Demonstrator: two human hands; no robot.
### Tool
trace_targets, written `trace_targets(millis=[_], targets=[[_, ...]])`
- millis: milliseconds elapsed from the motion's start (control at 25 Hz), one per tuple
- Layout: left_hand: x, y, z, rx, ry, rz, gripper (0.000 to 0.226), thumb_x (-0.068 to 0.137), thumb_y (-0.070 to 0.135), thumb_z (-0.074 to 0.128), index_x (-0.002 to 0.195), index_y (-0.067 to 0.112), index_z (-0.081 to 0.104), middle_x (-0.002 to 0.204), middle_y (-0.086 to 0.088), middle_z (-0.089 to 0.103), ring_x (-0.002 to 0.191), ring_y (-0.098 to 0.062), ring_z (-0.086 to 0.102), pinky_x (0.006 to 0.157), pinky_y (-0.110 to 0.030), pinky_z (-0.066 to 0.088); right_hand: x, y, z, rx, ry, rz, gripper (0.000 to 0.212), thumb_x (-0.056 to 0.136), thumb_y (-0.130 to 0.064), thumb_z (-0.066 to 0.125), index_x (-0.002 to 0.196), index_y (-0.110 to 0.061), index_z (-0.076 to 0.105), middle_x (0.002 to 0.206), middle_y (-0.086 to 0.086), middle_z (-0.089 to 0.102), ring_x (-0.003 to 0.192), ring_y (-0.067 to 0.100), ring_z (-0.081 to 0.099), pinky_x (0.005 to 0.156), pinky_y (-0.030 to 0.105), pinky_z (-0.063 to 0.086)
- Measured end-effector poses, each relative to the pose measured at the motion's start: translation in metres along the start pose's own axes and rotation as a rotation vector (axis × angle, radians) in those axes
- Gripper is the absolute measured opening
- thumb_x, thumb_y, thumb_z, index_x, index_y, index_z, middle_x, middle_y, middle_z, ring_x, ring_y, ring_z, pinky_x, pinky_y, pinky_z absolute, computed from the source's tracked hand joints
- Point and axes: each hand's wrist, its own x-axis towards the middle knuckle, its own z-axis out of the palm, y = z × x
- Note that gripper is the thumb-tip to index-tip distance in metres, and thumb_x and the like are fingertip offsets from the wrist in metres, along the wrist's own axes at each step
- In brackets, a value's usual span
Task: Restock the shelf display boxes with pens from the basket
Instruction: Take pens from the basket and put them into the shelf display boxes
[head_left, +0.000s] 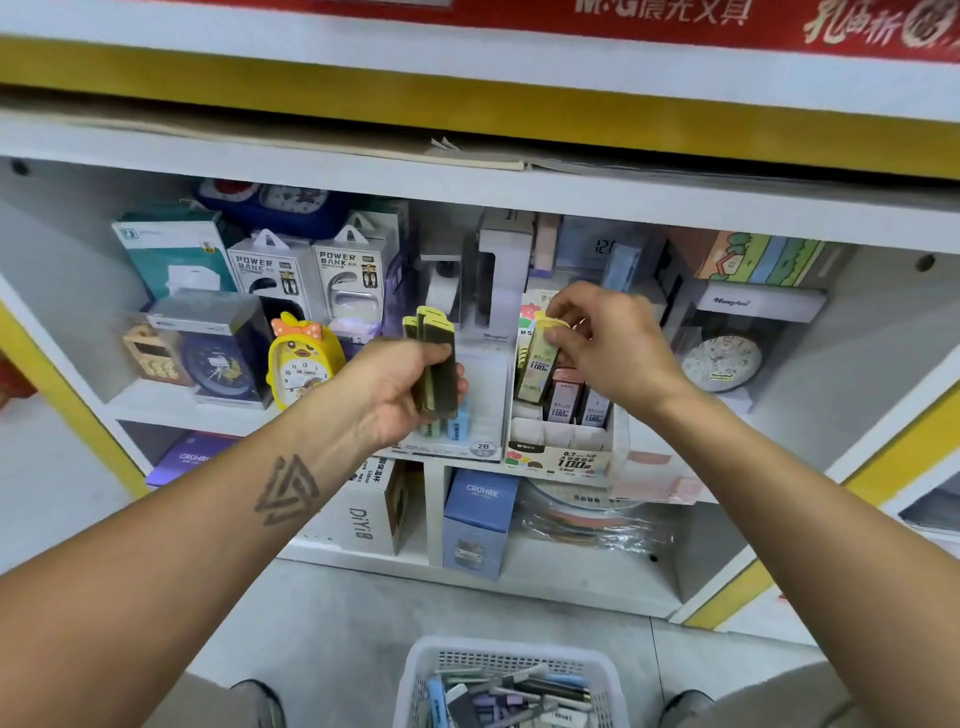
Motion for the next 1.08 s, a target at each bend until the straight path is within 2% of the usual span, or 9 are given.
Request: trace_targets(millis=[80, 240, 360, 480, 640, 760, 880, 1080], targets=[[-0.001, -0.002, 0.0, 0.011, -0.021, 0.013, 0.018, 0.098, 0.006, 0.053, 0.115, 0.004, 0.056, 0.084, -0.015, 0.065, 0.064, -0.024, 0.063, 0.05, -0.029, 0.053, -0.002, 0.0, 0.006, -0.108, -0.016, -0.106, 0.012, 0.093, -0.019, 0.069, 0.104, -0.021, 0.065, 0.088, 0.002, 0.07, 0.075, 0.025, 0.066, 0.073, 0.042, 0.057], [-0.004, -0.006, 0.003, 0.015, -0.091, 0.036, 0.013, 0.096, 0.004, 0.057, 0.109, 0.004, 0.058, 0.08, -0.015, 0.066, 0.061, -0.024, 0.065, 0.052, -0.029, 0.056, -0.001, 0.002, 0.011, -0.208, 0.008, -0.207, 0.01, 0.094, -0.02, 0.065, 0.102, -0.019, 0.06, 0.082, 0.007, 0.07, 0.07, 0.03, 0.064, 0.069, 0.041, 0.054], [-0.007, -0.008, 0.006, 0.046, -0.111, 0.048, 0.013, 0.095, 0.004, 0.058, 0.108, 0.003, 0.059, 0.08, -0.015, 0.067, 0.061, -0.024, 0.066, 0.053, -0.029, 0.056, -0.001, 0.003, 0.011, -0.198, -0.012, -0.19, 0.009, 0.094, -0.019, 0.065, 0.1, -0.018, 0.058, 0.083, 0.007, 0.069, 0.07, 0.029, 0.064, 0.068, 0.041, 0.054], [-0.009, -0.01, 0.006, 0.082, -0.102, 0.054, 0.016, 0.095, 0.004, 0.059, 0.11, 0.001, 0.06, 0.081, -0.015, 0.069, 0.063, -0.025, 0.067, 0.06, -0.032, 0.057, 0.001, 0.006, 0.01, -0.213, 0.018, -0.194, 0.009, 0.095, -0.02, 0.065, 0.1, -0.02, 0.058, 0.085, 0.006, 0.069, 0.074, 0.029, 0.063, 0.069, 0.042, 0.054], [-0.011, -0.012, 0.007, 0.096, -0.11, 0.073, 0.014, 0.093, 0.003, 0.06, 0.107, 0.0, 0.061, 0.079, -0.016, 0.068, 0.061, -0.025, 0.067, 0.066, -0.036, 0.056, -0.001, 0.007, 0.011, -0.181, -0.03, -0.184, 0.01, 0.094, -0.017, 0.065, 0.096, -0.021, 0.056, 0.083, 0.005, 0.068, 0.071, 0.028, 0.065, 0.067, 0.042, 0.056], [-0.011, -0.014, 0.007, 0.093, -0.118, 0.078, 0.014, 0.092, 0.002, 0.062, 0.106, 0.0, 0.062, 0.077, -0.016, 0.069, 0.06, -0.025, 0.068, 0.065, -0.036, 0.057, 0.002, 0.006, 0.011, -0.149, -0.028, -0.131, 0.009, 0.094, -0.017, 0.066, 0.097, -0.022, 0.059, 0.086, 0.004, 0.068, 0.073, 0.028, 0.066, 0.069, 0.042, 0.057], [-0.011, -0.017, 0.008, 0.067, -0.126, 0.058, 0.018, 0.09, 0.001, 0.064, 0.107, -0.002, 0.062, 0.077, -0.017, 0.069, 0.062, -0.027, 0.068, 0.06, -0.036, 0.059, 0.0, 0.004, 0.017, -0.198, -0.052, -0.093, 0.008, 0.092, -0.025, 0.069, 0.097, -0.024, 0.063, 0.086, -0.001, 0.069, 0.079, 0.025, 0.064, 0.074, 0.039, 0.055], [-0.009, -0.022, 0.01, 0.036, -0.142, 0.035, 0.027, 0.085, -0.002, 0.069, 0.112, -0.003, 0.064, 0.08, -0.018, 0.07, 0.063, -0.027, 0.068, 0.056, -0.036, 0.06, -0.001, 0.004, 0.021, -0.288, -0.083, -0.117, 0.008, 0.092, -0.021, 0.069, 0.096, -0.015, 0.071, 0.095, 0.0, 0.067, 0.09, 0.024, 0.061, 0.078, 0.039, 0.052]])
